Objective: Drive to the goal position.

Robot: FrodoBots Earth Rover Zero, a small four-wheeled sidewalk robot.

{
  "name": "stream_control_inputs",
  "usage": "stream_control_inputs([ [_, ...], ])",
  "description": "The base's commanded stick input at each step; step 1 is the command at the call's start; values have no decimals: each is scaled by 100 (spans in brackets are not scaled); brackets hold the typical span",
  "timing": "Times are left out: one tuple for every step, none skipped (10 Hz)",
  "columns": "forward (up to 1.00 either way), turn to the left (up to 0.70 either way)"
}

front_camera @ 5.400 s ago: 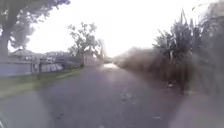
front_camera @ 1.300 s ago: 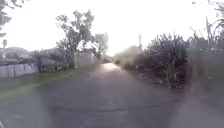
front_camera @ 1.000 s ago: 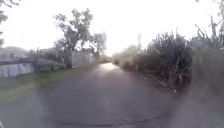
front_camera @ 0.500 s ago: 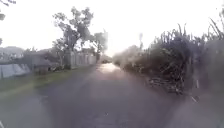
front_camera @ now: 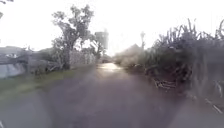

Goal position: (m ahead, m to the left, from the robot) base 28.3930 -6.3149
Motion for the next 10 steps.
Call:
stream_control_inputs([
  [100,0],
  [100,0],
  [100,0],
  [100,0],
  [100,0],
  [100,0],
  [100,0],
  [100,0],
  [100,0],
  [100,0],
])
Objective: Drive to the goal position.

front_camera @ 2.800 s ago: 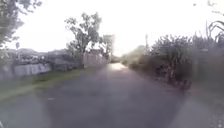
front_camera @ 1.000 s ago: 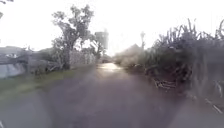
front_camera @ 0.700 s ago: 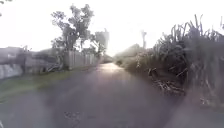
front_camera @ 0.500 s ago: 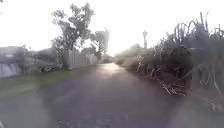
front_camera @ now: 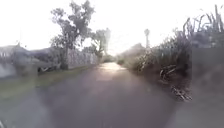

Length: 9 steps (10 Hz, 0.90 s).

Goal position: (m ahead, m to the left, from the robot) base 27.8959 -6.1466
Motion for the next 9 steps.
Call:
stream_control_inputs([
  [100,0],
  [100,0],
  [100,0],
  [100,0],
  [100,0],
  [100,-40],
  [100,-40],
  [100,-40],
  [100,-34],
])
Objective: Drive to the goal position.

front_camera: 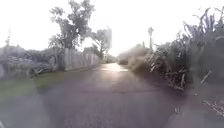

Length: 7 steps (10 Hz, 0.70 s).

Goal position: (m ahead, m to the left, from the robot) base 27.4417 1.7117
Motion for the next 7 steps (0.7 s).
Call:
stream_control_inputs([
  [100,-22],
  [100,-10],
  [100,0],
  [100,0],
  [100,0],
  [100,0],
  [100,0],
])
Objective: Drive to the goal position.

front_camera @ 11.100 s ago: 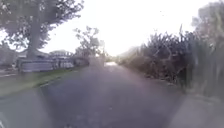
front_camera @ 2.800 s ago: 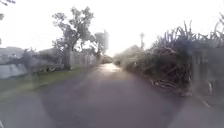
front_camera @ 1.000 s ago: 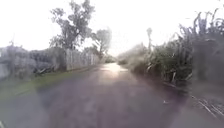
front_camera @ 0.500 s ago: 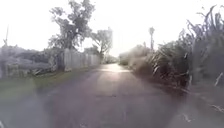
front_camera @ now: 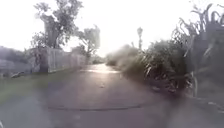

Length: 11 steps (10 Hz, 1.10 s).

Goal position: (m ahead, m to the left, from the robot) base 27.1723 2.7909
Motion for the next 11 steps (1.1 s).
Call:
stream_control_inputs([
  [100,0],
  [100,0],
  [100,0],
  [100,0],
  [100,0],
  [100,0],
  [100,0],
  [100,0],
  [100,0],
  [100,0],
  [100,0],
])
